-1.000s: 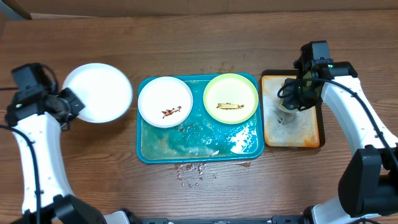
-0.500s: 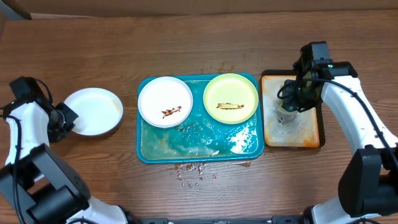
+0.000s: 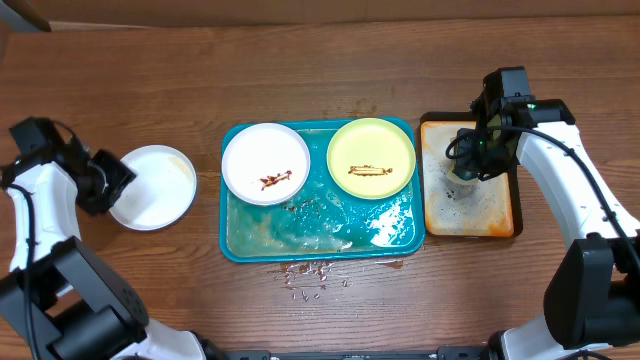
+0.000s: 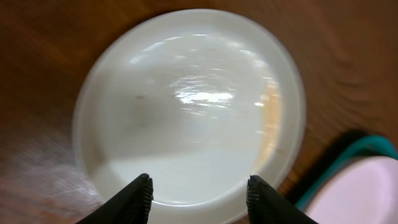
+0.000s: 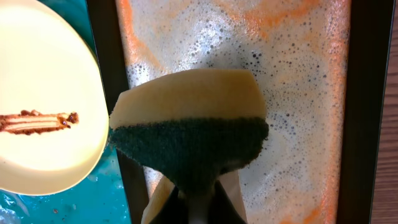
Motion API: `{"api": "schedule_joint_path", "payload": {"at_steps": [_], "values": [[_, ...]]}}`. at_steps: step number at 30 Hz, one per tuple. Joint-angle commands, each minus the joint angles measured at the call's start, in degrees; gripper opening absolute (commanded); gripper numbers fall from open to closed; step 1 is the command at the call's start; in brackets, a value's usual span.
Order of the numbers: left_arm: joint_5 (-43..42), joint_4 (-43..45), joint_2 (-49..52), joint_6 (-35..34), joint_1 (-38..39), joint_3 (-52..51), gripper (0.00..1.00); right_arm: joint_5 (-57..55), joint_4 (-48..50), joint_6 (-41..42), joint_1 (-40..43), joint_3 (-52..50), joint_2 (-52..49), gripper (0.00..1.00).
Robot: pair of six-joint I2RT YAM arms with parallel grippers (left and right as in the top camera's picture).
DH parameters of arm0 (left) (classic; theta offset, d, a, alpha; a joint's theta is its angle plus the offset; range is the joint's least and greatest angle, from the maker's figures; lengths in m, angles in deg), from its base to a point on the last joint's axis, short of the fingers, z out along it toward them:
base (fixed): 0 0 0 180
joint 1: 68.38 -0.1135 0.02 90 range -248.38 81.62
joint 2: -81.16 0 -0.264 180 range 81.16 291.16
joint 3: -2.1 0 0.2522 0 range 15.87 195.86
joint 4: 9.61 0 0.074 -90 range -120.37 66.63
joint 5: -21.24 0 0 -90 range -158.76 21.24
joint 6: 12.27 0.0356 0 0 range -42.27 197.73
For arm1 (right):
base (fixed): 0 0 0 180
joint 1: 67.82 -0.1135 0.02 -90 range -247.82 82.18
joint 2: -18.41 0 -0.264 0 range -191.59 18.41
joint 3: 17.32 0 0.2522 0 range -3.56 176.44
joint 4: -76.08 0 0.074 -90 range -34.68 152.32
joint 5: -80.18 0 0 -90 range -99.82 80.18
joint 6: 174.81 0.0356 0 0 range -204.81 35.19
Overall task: Clean dirty plates on tray and stack at the side
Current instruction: 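Lift the cleaned white plate with left gripper and set it left of tray, then move left gripper to the back-left white plate and grasp its rim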
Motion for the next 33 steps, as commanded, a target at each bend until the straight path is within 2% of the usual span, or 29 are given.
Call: {"api": "schedule_joint_path", "payload": {"at_steps": [1, 5, 8, 14, 24, 33], "values": [[-10.8, 1.2, -3.1, 5.7, 5.7, 1.8, 0.53, 0.1, 0.1, -0.3, 0.3, 0.8, 0.8, 0.04], [-8.4, 2.8, -2.8, 13.5, 13.5, 1.7, 0.53, 0.1, 0.1, -0.3, 0.3, 0.8, 0.8, 0.04], [-2.8, 4.9, -2.0, 18.3, 19.9, 1.7, 0.57, 0.1, 0.1, -0.3, 0.3, 0.8, 0.8, 0.04], [6.8, 8.3, 0.0, 18.9, 26.9, 1.7, 0.61, 0.1, 0.0, -0.3, 0.3, 0.8, 0.8, 0.04], [8.6, 15.6, 7.7, 18.8, 31.9, 1.7, 0.58, 0.1, -1.2, -0.3, 0.3, 0.8, 0.8, 0.04], [11.8, 17.1, 13.8, 18.8, 32.0, 1.7, 0.62, 0.1, -1.4, -0.2, 0.3, 0.8, 0.8, 0.04]]}}
